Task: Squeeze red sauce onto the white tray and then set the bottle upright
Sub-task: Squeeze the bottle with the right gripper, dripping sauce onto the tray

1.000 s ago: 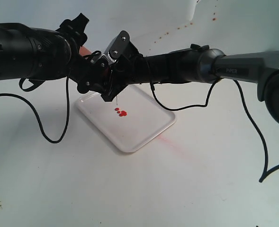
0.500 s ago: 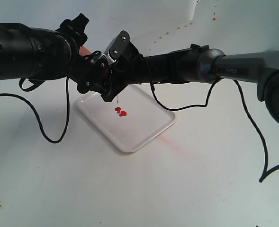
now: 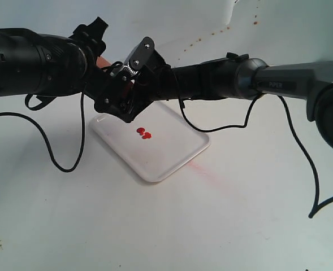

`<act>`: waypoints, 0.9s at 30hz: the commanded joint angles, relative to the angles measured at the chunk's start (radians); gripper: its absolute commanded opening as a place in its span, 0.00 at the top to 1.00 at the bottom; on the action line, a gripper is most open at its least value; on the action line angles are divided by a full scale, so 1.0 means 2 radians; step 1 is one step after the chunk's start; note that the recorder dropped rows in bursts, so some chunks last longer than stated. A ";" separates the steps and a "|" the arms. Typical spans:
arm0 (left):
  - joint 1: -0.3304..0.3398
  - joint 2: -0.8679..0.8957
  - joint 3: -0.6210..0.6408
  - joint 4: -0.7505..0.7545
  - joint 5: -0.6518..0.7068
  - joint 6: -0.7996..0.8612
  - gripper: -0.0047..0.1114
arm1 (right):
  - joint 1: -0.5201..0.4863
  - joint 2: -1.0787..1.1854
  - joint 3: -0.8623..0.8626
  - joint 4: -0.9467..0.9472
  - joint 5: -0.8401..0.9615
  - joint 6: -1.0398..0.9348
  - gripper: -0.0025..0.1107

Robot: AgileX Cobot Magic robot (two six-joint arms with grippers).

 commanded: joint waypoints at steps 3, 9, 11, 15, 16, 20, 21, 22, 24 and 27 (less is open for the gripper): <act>-0.002 -0.008 -0.005 0.008 -0.004 -0.009 0.96 | 0.002 0.000 -0.003 -0.004 0.011 0.002 0.05; -0.002 -0.008 -0.005 0.008 -0.004 -0.008 0.96 | 0.002 -0.005 -0.003 -0.012 0.008 0.029 0.05; -0.002 -0.008 -0.005 0.008 -0.004 -0.008 0.96 | 0.001 -0.005 -0.003 -0.012 0.008 0.028 0.05; -0.002 -0.008 -0.005 0.008 -0.004 -0.008 0.96 | -0.005 -0.005 -0.003 -0.012 0.025 0.033 0.05; -0.002 -0.008 -0.005 0.008 -0.004 -0.008 0.96 | -0.006 -0.006 -0.003 -0.011 0.038 0.039 0.05; -0.002 -0.008 -0.005 0.008 -0.004 -0.008 0.96 | -0.009 -0.009 -0.003 -0.012 0.062 0.042 0.05; -0.002 -0.008 -0.005 0.008 -0.004 -0.008 0.96 | -0.009 -0.009 -0.003 -0.012 0.053 0.042 0.05; -0.002 -0.008 -0.005 0.008 -0.004 -0.008 0.96 | -0.009 -0.009 -0.003 -0.012 0.046 0.042 0.05; -0.002 -0.008 -0.005 0.008 -0.004 -0.008 0.96 | -0.009 -0.009 -0.003 -0.012 0.046 0.042 0.08; -0.002 -0.008 -0.005 0.008 -0.004 -0.008 0.96 | -0.009 -0.009 -0.003 -0.022 0.050 0.042 0.52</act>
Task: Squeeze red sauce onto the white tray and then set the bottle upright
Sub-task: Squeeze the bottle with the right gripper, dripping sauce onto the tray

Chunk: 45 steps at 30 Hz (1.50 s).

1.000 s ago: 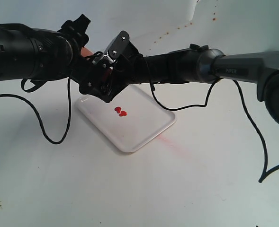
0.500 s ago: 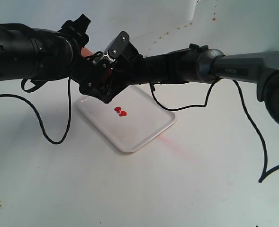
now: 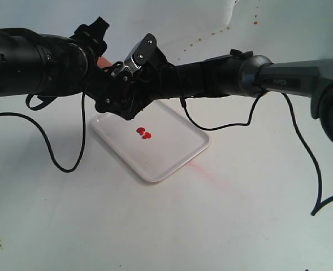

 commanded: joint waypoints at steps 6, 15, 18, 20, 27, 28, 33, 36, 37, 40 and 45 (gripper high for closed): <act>-0.002 -0.008 -0.005 0.008 -0.001 -0.008 0.96 | -0.003 -0.006 -0.003 -0.032 0.055 0.011 0.98; -0.002 -0.008 -0.005 0.008 -0.001 -0.008 0.96 | -0.005 -0.006 -0.003 -0.025 0.055 0.011 0.98; -0.002 -0.008 -0.005 0.008 -0.001 -0.007 0.96 | -0.005 -0.006 -0.003 -0.025 0.055 0.011 0.98; -0.002 -0.008 -0.005 0.008 -0.001 -0.007 0.96 | -0.005 -0.006 -0.003 -0.025 0.055 0.011 0.98; -0.002 -0.008 -0.005 0.008 -0.001 -0.001 0.96 | -0.006 -0.006 -0.003 -0.025 0.072 0.011 0.98; -0.002 -0.008 -0.005 0.008 -0.001 0.005 0.96 | -0.006 -0.006 -0.003 -0.025 0.076 0.011 0.98; -0.002 -0.008 -0.005 0.013 -0.001 0.017 0.96 | -0.006 -0.006 -0.003 -0.025 0.089 0.011 0.98; -0.002 -0.008 -0.005 0.017 -0.001 0.017 0.96 | -0.006 -0.006 -0.003 -0.025 0.089 0.007 0.91; -0.002 -0.008 -0.005 0.017 -0.001 0.017 0.96 | -0.006 -0.006 -0.003 -0.025 0.089 0.006 0.86; -0.002 -0.008 -0.005 0.017 -0.001 0.017 0.96 | -0.006 -0.006 -0.003 -0.025 0.088 0.002 0.52; -0.002 -0.008 -0.005 0.020 -0.001 0.020 0.96 | -0.006 -0.006 -0.003 -0.025 0.066 -0.002 0.05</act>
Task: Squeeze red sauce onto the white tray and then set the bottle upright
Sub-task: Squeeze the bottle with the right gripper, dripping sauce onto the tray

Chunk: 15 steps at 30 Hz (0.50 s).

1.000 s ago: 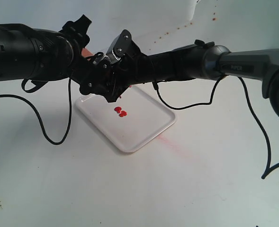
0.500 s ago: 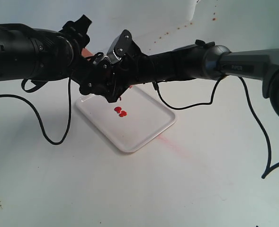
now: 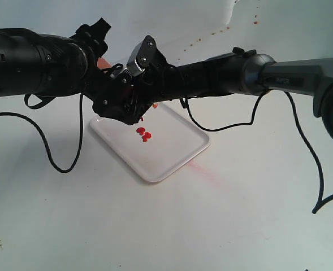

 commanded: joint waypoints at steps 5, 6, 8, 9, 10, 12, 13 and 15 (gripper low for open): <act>-0.002 -0.008 -0.005 0.018 -0.001 -0.002 0.96 | 0.000 -0.007 -0.001 0.005 0.006 -0.006 0.05; -0.002 -0.008 -0.005 0.018 -0.001 -0.002 0.96 | 0.000 -0.007 -0.001 0.007 0.006 -0.006 0.05; -0.002 -0.008 -0.005 0.018 -0.001 -0.002 0.96 | 0.000 -0.007 -0.001 0.008 0.006 -0.006 0.05; -0.002 -0.008 -0.005 0.018 -0.001 -0.002 0.96 | 0.000 -0.007 -0.001 0.012 0.006 -0.006 0.05; -0.002 -0.008 -0.005 0.018 -0.001 -0.002 0.96 | 0.000 -0.007 -0.001 0.017 0.006 -0.006 0.05; -0.002 -0.008 -0.005 0.018 -0.001 -0.002 0.96 | 0.000 -0.007 -0.001 0.044 0.006 -0.006 0.05; -0.002 -0.008 -0.005 0.018 -0.001 -0.002 0.96 | 0.000 -0.007 -0.001 0.052 0.011 -0.006 0.07; -0.002 -0.008 -0.005 0.018 -0.001 -0.002 0.96 | 0.000 -0.007 -0.001 0.045 0.011 -0.006 0.21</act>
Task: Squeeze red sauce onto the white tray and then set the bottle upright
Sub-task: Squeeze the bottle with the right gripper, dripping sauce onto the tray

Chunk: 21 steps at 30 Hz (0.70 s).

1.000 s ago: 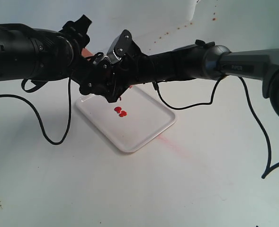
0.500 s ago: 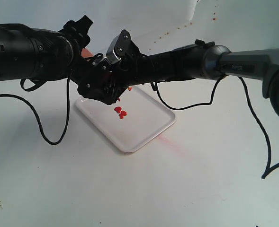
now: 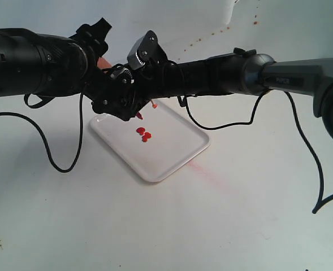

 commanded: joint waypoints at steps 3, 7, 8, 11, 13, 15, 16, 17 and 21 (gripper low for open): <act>-0.002 -0.008 -0.005 0.013 0.000 -0.004 0.96 | 0.000 -0.005 -0.001 -0.029 0.006 -0.003 0.90; -0.002 -0.008 -0.005 0.013 0.000 -0.004 0.96 | 0.000 -0.005 -0.001 -0.029 0.007 0.007 0.97; -0.002 -0.008 -0.005 0.013 0.000 -0.004 0.96 | 0.000 -0.005 -0.001 -0.029 0.006 0.007 0.94; -0.002 -0.008 -0.005 0.013 0.000 -0.004 0.96 | 0.000 -0.005 -0.001 -0.036 0.006 0.008 0.56; -0.002 -0.008 -0.005 0.013 0.000 -0.005 0.96 | 0.000 -0.005 -0.001 -0.034 0.006 0.011 0.23; -0.002 -0.008 -0.005 0.013 0.000 -0.005 0.96 | 0.000 -0.005 -0.001 -0.031 0.010 0.022 0.05; -0.002 -0.008 -0.005 0.013 0.000 -0.005 0.96 | 0.000 -0.005 -0.001 -0.034 0.010 0.025 0.05; -0.002 -0.008 -0.005 0.013 0.000 -0.005 0.96 | 0.000 -0.005 -0.001 -0.037 0.010 0.027 0.05; -0.002 -0.008 -0.005 0.013 0.000 -0.005 0.96 | -0.001 -0.009 -0.001 -0.060 0.013 0.050 0.05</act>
